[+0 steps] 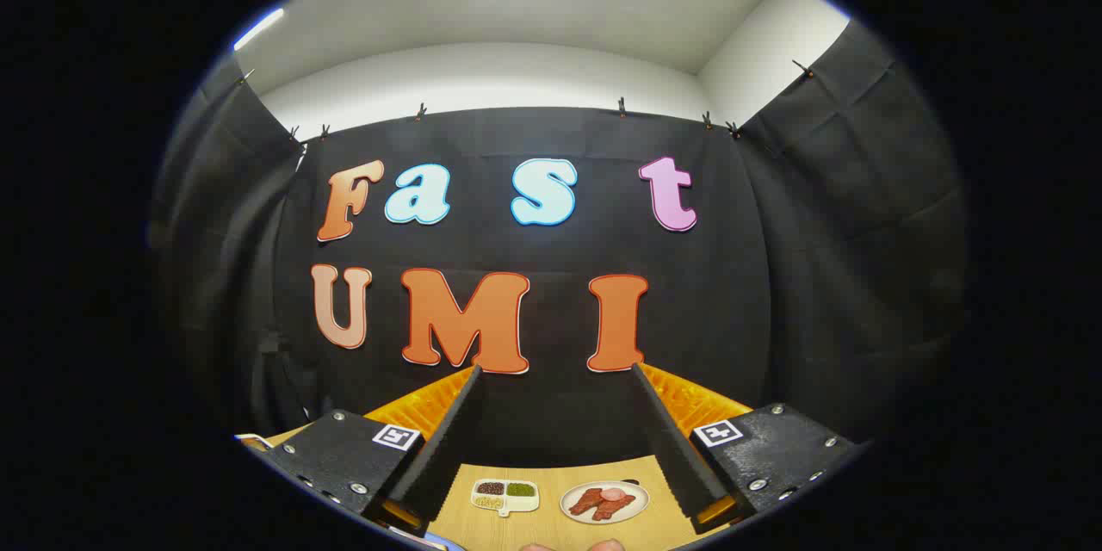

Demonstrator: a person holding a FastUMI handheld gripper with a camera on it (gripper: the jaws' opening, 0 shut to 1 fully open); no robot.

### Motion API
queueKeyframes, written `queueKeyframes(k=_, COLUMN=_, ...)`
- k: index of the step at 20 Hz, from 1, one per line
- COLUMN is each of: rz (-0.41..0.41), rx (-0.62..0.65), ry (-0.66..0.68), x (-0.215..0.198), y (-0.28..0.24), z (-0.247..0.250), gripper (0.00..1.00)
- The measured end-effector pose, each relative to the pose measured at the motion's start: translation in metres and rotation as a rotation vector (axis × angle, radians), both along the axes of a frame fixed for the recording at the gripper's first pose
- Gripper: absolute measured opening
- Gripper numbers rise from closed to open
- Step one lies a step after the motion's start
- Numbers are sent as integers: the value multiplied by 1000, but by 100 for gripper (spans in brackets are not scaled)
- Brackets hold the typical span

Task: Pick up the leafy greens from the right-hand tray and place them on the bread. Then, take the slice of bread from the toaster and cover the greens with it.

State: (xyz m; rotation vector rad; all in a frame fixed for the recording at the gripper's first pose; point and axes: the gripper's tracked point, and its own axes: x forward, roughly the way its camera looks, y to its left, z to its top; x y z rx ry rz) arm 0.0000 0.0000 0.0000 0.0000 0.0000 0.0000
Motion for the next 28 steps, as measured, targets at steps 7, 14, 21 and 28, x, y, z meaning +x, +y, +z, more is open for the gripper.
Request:
queueKeyframes(k=7, rz=5, rx=-43, ry=21, x=3, y=3, z=-9, gripper=99)
queueKeyframes(k=14, rz=-1, rx=-45, ry=9, x=4, y=2, z=-3, gripper=99)
queueKeyframes(k=21, rz=-3, rx=-54, ry=15, x=1, y=0, z=-2, gripper=99)
queueKeyframes(k=28, rz=18, rx=-58, ry=35, x=-2, y=2, z=-14, gripper=99)
